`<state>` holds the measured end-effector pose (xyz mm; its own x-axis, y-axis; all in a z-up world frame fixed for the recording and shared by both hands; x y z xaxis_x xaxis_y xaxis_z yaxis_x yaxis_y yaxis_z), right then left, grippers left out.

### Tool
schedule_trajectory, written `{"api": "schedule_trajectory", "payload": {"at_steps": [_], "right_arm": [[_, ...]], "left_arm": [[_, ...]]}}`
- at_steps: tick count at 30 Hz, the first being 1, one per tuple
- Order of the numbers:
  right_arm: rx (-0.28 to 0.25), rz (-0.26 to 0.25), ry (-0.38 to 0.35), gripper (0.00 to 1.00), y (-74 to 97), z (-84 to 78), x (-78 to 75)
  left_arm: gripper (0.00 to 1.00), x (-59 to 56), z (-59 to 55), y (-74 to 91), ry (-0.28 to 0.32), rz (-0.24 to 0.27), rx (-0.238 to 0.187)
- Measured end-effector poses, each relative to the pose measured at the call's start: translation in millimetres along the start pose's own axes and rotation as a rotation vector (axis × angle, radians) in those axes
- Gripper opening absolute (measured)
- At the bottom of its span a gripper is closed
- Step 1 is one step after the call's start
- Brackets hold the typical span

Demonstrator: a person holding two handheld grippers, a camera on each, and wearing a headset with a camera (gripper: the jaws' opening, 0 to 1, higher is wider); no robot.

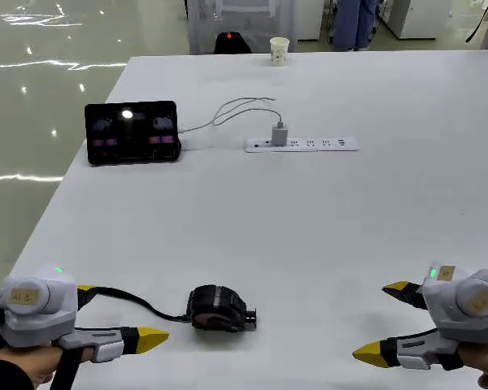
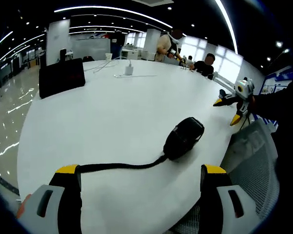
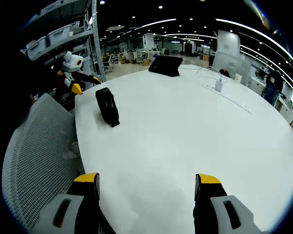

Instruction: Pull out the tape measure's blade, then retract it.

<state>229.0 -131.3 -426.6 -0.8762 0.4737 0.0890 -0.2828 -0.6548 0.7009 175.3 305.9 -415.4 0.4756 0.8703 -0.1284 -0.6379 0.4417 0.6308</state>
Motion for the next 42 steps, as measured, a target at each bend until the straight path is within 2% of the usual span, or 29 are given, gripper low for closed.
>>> {"api": "schedule_trajectory", "payload": {"at_steps": [9,13,21,30,33,42], "right_arm": [[0.027,-0.025,0.003,0.85,20.8,-15.1,-11.5],[0.018,-0.037,-0.035,0.88,27.6,-24.3,-18.3],[0.002,-0.048,-0.066,0.99,37.3,-34.2,-19.6],[0.012,-0.061,-0.059,0.99,42.6,-33.5,-18.7],[0.010,-0.063,-0.066,0.99,44.0,-33.4,-17.8],[0.011,-0.062,-0.067,0.99,45.2,-34.5,-18.2]], "left_arm": [[0.99,0.8,-7.1,9.1,-0.033,-0.029,0.045],[0.99,-2.0,-9.3,11.3,-0.038,-0.039,0.051],[0.99,-2.2,-6.9,10.9,-0.039,-0.040,0.043],[0.98,-3.1,-5.6,10.3,-0.020,-0.044,0.054],[0.97,-5.9,-5.6,10.1,-0.026,-0.057,0.057],[0.99,-4.9,-5.2,10.5,-0.038,-0.047,0.059]]}}
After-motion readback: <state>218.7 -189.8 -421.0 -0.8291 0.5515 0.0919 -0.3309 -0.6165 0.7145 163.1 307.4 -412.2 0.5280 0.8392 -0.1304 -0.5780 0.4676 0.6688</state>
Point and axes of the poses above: the centre of the closed fingertips' face, and the gripper's own axes: y roughly backward along the fingers, x roughly to its left, z roughly out of its top, the point moved 7 cm from there along y, roughly backward along the fingers, and after that the axes turned 2 degrees about -y, right-handed, at the moved point
